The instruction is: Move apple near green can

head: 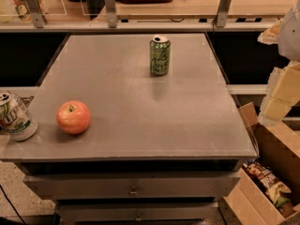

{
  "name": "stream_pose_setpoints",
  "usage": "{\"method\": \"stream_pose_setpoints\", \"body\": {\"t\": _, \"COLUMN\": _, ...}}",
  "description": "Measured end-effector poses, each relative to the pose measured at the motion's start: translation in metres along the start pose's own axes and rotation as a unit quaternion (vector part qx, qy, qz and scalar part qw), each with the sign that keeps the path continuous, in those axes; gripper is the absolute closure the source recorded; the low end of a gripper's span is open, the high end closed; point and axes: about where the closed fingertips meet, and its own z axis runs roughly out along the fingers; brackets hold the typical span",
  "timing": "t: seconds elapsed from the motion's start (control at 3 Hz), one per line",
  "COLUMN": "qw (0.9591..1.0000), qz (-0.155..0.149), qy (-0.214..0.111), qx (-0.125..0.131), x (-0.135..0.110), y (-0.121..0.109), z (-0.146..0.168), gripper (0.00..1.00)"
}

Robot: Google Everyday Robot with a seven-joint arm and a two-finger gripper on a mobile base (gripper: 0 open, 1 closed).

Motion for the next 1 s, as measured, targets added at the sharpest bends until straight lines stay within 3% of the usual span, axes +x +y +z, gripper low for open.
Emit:
{"method": "stream_pose_setpoints", "body": {"t": 0.33, "qw": 1.0, "qz": 0.0, "qy": 0.0, "qx": 0.0, "x": 0.0, "y": 0.0, "z": 0.0, "gripper": 0.0}}
{"method": "stream_pose_setpoints", "body": {"t": 0.67, "qw": 0.999, "qz": 0.015, "qy": -0.042, "qx": -0.006, "x": -0.007, "y": 0.007, "z": 0.009, "gripper": 0.0}}
{"method": "stream_pose_setpoints", "body": {"t": 1.0, "qw": 0.99, "qz": 0.047, "qy": -0.132, "qx": -0.015, "x": -0.035, "y": 0.017, "z": 0.033, "gripper": 0.0}}
